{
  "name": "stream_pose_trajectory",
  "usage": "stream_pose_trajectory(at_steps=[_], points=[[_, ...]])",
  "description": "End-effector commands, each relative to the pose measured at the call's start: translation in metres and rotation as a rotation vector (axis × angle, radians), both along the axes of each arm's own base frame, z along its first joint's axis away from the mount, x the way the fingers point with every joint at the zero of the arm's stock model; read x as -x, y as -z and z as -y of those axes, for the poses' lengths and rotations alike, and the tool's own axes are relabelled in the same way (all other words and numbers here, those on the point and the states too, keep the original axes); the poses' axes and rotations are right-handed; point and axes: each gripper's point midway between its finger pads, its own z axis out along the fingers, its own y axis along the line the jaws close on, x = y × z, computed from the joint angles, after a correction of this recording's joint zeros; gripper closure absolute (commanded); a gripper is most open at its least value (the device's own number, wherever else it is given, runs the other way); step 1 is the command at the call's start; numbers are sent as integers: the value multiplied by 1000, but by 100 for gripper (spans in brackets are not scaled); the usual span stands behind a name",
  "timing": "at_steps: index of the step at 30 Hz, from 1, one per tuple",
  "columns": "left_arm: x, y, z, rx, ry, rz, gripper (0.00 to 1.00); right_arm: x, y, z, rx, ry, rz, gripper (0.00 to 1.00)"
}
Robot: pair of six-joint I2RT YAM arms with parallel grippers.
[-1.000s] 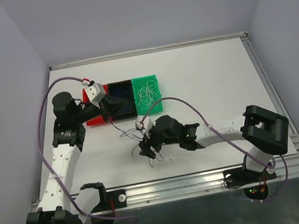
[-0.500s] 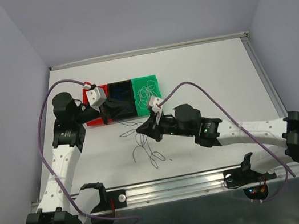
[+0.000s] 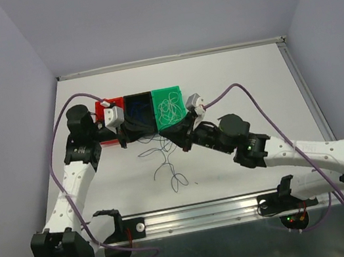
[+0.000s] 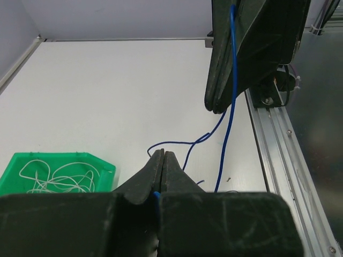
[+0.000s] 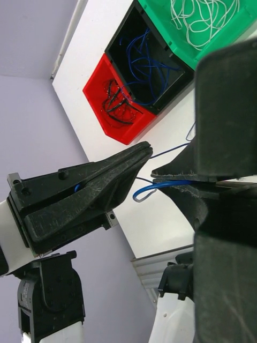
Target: Untangle the cables
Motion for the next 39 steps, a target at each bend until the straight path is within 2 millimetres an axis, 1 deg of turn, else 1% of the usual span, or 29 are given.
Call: stream_pose_trajectory(at_steps=[1, 3, 4, 6, 7, 8, 9, 12, 13, 14, 15, 16, 17, 23, 25, 26, 27, 28, 30, 31, 33, 34, 35, 36, 37, 38, 39], points=[[24, -4, 2, 28, 149, 24, 93, 1, -58, 2, -135, 12, 72, 100], [26, -3, 2, 29, 155, 32, 90, 0, -56, 2, -138, 17, 74, 99], [27, -3, 3, 29, 155, 45, 87, -1, -59, 3, -153, 22, 77, 99], [27, 1, 5, 23, 140, 52, 83, -2, -57, 1, -152, 22, 75, 99], [31, 0, 9, 22, 152, 69, 82, -1, -58, 0, -161, 17, 78, 99], [31, 3, 11, 18, 145, 70, 75, -2, -55, -2, -159, 15, 76, 99], [32, 4, 13, 16, 146, 76, 73, -2, -56, -2, -162, 12, 79, 100], [41, 5, 21, 11, 157, 92, 71, -3, -57, -5, -168, 12, 84, 99], [40, 6, 23, 6, 144, 93, 57, -4, -56, -7, -168, 10, 82, 100], [42, 6, 24, 6, 143, 101, 55, -4, -57, -7, -170, 11, 85, 99], [44, 6, 26, 4, 145, 109, 47, -4, -57, -8, -169, 7, 83, 99], [44, 7, 27, 2, 142, 111, 41, -4, -56, -9, -167, 7, 83, 99], [46, 6, 28, 2, 141, 116, 39, -3, -57, -9, -170, 3, 84, 99], [41, 8, 34, -10, 121, 120, 39, -1, -58, -13, -187, -19, 82, 99], [37, 13, 37, -19, 116, 94, 46, 0, -62, -13, -202, -22, 89, 99], [32, 13, 39, -25, 101, 87, 55, 0, -61, -13, -205, -23, 88, 100], [31, 13, 40, -26, 105, 81, 55, -1, -62, -13, -210, -20, 89, 99], [24, 15, 42, -36, 88, 62, 70, -1, -62, -12, -217, -18, 91, 99], [18, 19, 44, -45, 77, 48, 86, -1, -62, -11, -222, -16, 92, 99], [13, 24, 45, -56, 65, 27, 100, -1, -62, -9, -227, -10, 93, 99], [7, 23, 45, -67, 55, 29, 100, -5, -58, -4, -229, 23, 83, 98], [4, 26, 46, -76, 47, 8, 100, -11, -58, 2, -240, 65, 70, 93], [0, 23, 46, -78, 31, 0, 100, -14, -56, 5, -241, 90, 61, 88], [-4, 22, 46, -82, 8, -27, 100, -17, -53, 9, -242, 117, 54, 80], [-9, 25, 45, -101, -14, -53, 100, -19, -48, 15, -241, 142, 44, 68], [-14, 29, 45, -112, -21, -74, 100, -28, -45, 22, -247, 201, 30, 63], [-19, 23, 45, -113, -33, -69, 100, -30, -43, 26, -251, 225, 24, 58]])
